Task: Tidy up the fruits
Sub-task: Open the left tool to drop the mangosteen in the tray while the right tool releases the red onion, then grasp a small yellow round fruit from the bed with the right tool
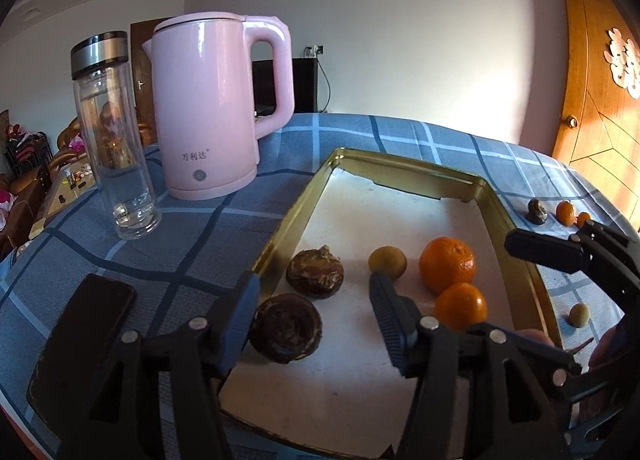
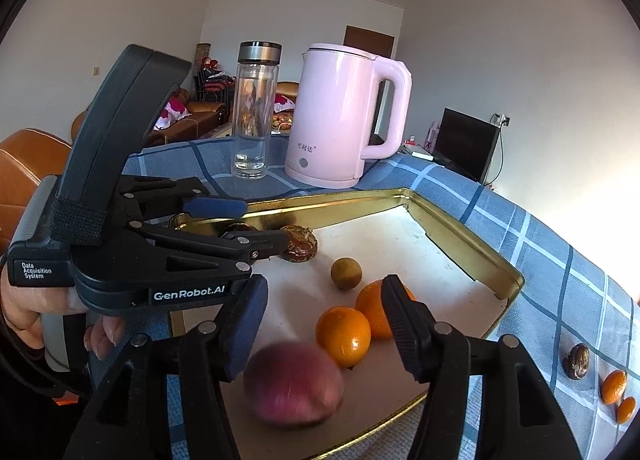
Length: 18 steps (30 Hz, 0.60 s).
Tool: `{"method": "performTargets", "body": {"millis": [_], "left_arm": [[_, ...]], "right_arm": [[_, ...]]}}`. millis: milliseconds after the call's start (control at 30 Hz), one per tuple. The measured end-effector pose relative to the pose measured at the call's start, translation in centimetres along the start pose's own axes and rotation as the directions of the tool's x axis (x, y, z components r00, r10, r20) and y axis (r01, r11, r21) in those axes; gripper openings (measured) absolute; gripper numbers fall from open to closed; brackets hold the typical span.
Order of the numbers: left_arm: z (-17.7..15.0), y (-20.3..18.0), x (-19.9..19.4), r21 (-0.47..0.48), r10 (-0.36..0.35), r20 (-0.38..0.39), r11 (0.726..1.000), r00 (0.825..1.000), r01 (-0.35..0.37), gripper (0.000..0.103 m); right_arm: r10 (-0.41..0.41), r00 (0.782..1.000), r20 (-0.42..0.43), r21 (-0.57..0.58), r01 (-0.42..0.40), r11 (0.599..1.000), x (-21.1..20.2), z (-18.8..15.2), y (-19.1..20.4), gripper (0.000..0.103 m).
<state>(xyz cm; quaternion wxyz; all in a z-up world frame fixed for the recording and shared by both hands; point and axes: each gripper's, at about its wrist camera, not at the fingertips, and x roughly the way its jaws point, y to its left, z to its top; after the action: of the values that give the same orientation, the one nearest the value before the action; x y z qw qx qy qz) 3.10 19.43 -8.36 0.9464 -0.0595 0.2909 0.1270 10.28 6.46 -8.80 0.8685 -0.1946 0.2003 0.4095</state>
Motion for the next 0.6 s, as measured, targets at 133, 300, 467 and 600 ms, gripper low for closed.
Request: {"method": "performTargets", "body": {"millis": [133,300,467,600], "left_arm": [[0.1,-0.8,-1.2,0.032,0.055,0.052,0.998,0.997,-0.057,0.087],[0.3,-1.0,-2.1,0.014,0.052,0.078,0.998,0.996,-0.053,0.096],[0.2,-2.4,-2.5,0.025,0.03,0.093,0.999,0.995,-0.032,0.098],[0.2,-3.8,-2.9,0.038,0.009,0.101,0.999,0.995,-0.013,0.1]], "right_arm": [[-0.094,0.995,0.008,0.01,0.094,0.995,-1.7,-0.5,-1.7,0.064],[-0.21,0.977,-0.027,0.138,0.211,0.968,-5.6,-2.0,-6.5,0.064],[-0.28,0.953,-0.115,0.2,0.298,0.933,-8.1,-4.9,-9.5,0.064],[-0.25,0.948,-0.196,0.205,0.289,0.935,-8.4,-6.9,-9.8,0.064]]}}
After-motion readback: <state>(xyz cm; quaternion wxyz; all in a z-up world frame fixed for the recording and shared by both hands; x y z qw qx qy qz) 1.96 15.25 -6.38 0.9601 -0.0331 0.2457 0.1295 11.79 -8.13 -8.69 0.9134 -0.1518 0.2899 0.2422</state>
